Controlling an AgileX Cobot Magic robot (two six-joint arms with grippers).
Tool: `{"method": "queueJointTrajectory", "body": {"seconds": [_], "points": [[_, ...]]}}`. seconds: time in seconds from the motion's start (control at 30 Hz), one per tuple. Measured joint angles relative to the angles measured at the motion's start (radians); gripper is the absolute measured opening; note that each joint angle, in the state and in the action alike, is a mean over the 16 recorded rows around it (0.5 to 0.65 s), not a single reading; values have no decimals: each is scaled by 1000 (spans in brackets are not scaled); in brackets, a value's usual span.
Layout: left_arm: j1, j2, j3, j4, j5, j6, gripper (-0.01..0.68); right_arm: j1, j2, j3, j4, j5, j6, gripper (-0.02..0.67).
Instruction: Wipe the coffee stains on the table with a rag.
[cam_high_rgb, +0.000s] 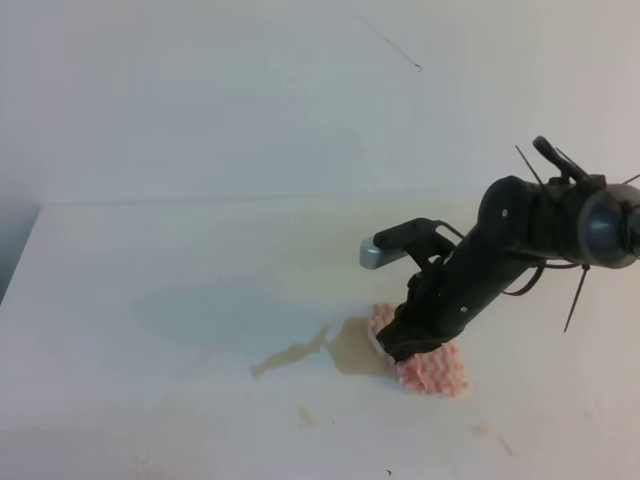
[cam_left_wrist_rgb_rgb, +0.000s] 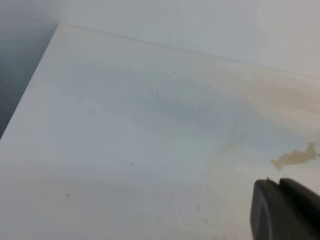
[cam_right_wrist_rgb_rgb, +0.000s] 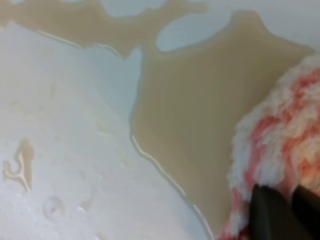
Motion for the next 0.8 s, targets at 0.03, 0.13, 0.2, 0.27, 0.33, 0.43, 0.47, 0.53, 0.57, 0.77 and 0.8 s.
{"method": "queueJointTrajectory", "body": {"seconds": [0.03, 0.13, 0.2, 0.27, 0.33, 0.43, 0.47, 0.53, 0.57, 0.77, 0.8], "points": [[0, 0, 0, 0, 0, 0, -1, 7, 6, -6, 6, 0, 0, 5], [0, 0, 0, 0, 0, 0, -1, 29, 27, -30, 21, 2, 0, 5], [0, 0, 0, 0, 0, 0, -1, 45, 43, -52, 29, 7, 3, 5], [0, 0, 0, 0, 0, 0, -1, 60, 60, -79, 39, 14, 7, 5], [0, 0, 0, 0, 0, 0, -1, 74, 78, -110, 51, 20, 10, 1], [0, 0, 0, 0, 0, 0, -1, 92, 108, -165, 67, 40, 19, -1], [0, 0, 0, 0, 0, 0, -1, 98, 119, -186, 71, 49, 23, -1], [0, 0, 0, 0, 0, 0, -1, 109, 143, -230, 79, 69, 32, -1], [0, 0, 0, 0, 0, 0, -1, 114, 156, -253, 82, 81, 36, -3], [0, 0, 0, 0, 0, 0, -1, 150, 229, -389, 86, 160, 66, 5], [0, 0, 0, 0, 0, 0, -1, 157, 240, -410, 85, 171, 70, 5]]}}
